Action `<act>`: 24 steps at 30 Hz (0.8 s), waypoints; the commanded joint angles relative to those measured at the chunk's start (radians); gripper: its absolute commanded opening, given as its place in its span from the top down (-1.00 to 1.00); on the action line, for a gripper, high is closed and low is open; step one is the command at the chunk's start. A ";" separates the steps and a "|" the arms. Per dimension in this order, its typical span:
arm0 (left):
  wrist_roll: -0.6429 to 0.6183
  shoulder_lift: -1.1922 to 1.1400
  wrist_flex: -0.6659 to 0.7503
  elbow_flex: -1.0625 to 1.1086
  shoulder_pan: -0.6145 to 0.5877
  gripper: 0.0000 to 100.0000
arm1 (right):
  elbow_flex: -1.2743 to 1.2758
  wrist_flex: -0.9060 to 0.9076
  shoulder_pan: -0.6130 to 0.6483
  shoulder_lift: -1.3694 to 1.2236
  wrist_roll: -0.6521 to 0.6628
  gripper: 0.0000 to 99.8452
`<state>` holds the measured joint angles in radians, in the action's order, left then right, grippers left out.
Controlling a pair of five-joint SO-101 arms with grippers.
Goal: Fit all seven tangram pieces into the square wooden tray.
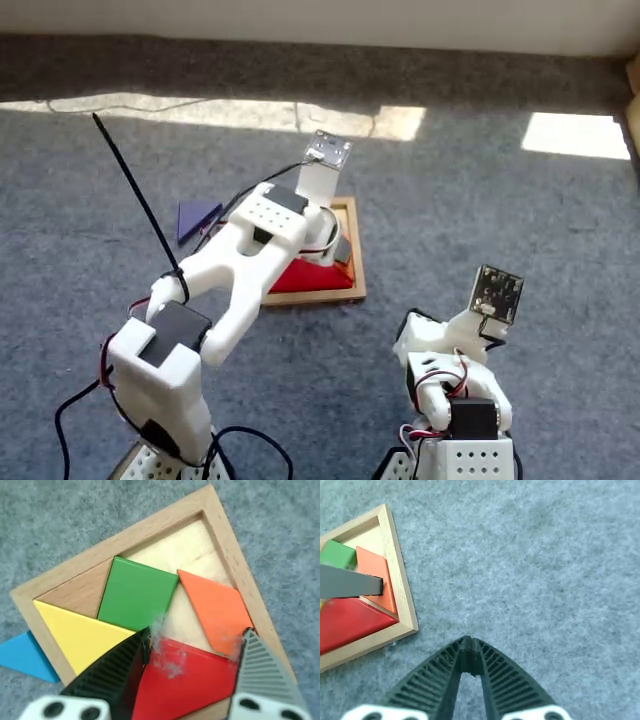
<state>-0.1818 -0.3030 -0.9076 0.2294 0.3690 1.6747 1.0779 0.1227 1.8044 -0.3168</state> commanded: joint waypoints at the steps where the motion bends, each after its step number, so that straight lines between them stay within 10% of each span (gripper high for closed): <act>1: -0.008 -0.013 -0.038 -0.073 -0.010 0.43 | 0.124 0.001 -0.010 0.002 0.002 0.99; 14: -0.008 0.189 -0.060 0.044 0.068 0.43 | 0.124 0.001 -0.010 0.002 0.002 0.99; 24: -0.002 0.572 -0.061 0.154 -0.263 0.43 | 0.124 0.001 -0.010 0.002 0.002 0.99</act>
<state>-0.1788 0.1005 -0.9613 0.3767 0.2662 1.6747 1.0779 0.1227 1.8044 -0.3168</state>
